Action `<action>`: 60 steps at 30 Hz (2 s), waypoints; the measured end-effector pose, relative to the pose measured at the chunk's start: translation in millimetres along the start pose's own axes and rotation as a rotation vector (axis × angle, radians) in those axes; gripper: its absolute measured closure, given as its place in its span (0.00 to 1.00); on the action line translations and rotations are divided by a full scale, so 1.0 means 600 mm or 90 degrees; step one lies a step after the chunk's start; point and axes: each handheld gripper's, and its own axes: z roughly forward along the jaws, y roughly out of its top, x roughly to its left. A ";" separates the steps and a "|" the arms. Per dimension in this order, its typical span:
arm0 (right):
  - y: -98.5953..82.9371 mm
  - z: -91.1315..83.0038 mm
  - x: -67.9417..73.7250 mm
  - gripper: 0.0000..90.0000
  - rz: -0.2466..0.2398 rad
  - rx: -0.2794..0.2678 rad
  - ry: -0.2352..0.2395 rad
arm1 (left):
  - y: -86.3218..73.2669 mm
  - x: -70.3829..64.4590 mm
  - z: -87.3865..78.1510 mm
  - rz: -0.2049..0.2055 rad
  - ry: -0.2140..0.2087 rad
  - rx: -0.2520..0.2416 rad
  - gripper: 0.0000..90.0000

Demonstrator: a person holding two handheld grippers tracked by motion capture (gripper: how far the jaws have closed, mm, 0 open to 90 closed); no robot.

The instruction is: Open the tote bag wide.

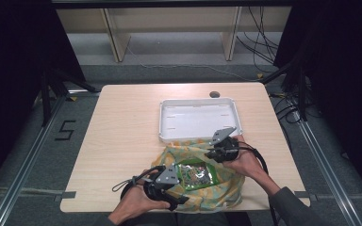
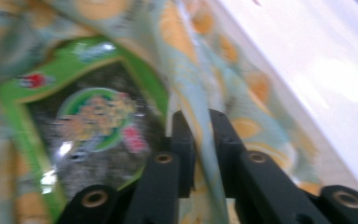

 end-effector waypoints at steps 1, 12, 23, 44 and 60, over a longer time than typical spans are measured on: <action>0.000 0.002 -0.008 0.97 0.006 0.001 -0.008 | -0.006 0.001 0.006 0.007 -0.004 0.011 0.65; -0.010 0.021 -0.069 1.00 0.054 0.010 -0.051 | -0.038 -0.032 0.014 0.016 -0.021 0.076 0.99; 0.004 -0.040 -0.042 0.72 0.069 -0.091 -0.004 | 0.004 -0.039 -0.029 -0.065 0.012 -0.065 0.58; 0.029 0.030 0.012 0.53 -0.009 0.009 0.143 | -0.012 -0.010 0.023 -0.108 0.092 -0.008 0.99; 0.032 0.087 0.003 0.52 -0.016 0.063 0.150 | -0.012 0.000 0.052 -0.114 0.087 0.015 0.99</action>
